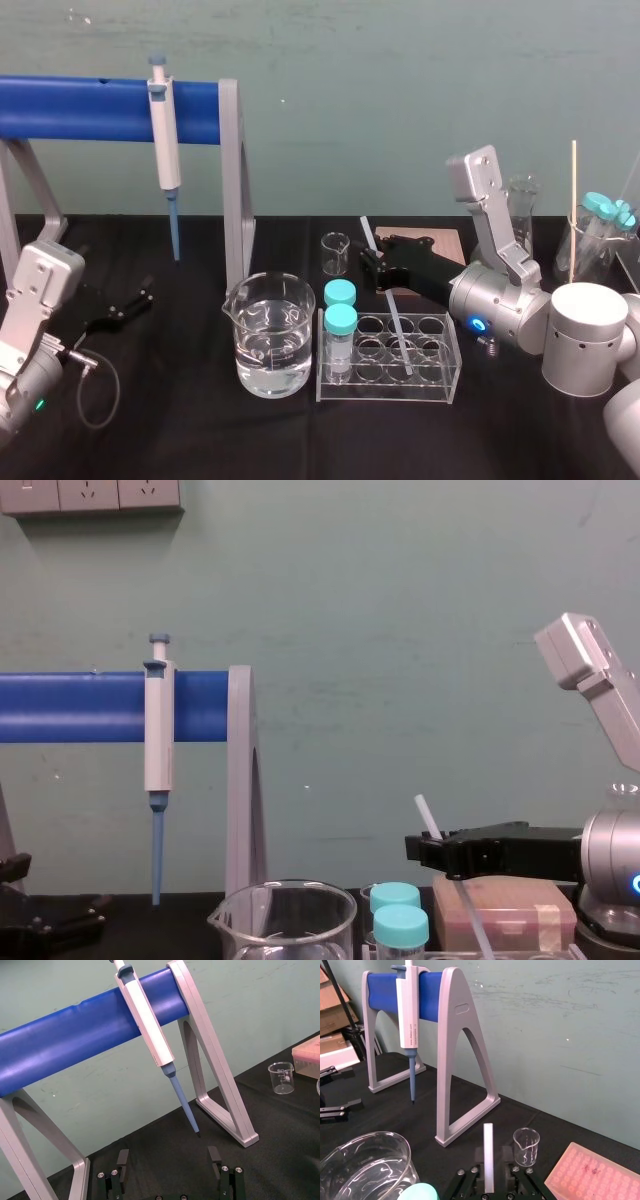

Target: Pick up the stirring rod with one hand, then place it down.

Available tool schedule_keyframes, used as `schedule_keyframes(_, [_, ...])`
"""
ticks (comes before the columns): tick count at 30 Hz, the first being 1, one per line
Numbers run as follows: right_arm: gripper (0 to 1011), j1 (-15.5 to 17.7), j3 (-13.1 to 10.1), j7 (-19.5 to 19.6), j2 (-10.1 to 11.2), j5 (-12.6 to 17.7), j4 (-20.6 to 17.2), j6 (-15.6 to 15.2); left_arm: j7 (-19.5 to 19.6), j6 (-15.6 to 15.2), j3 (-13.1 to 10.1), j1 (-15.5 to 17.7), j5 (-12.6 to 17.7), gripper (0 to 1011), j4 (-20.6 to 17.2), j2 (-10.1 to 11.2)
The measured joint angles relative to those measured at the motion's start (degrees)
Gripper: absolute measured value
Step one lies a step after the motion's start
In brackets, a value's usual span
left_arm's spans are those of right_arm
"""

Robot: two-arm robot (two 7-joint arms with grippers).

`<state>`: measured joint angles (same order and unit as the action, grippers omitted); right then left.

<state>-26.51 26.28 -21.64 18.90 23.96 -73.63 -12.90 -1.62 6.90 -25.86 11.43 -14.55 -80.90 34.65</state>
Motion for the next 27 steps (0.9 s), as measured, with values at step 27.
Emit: schedule_keyframes(27, [67,2.56,-1.37,-0.6,-0.49,-1.71,-0.97,9.14,0.0,0.0,0.0,0.0,0.0,1000,0.0,0.0])
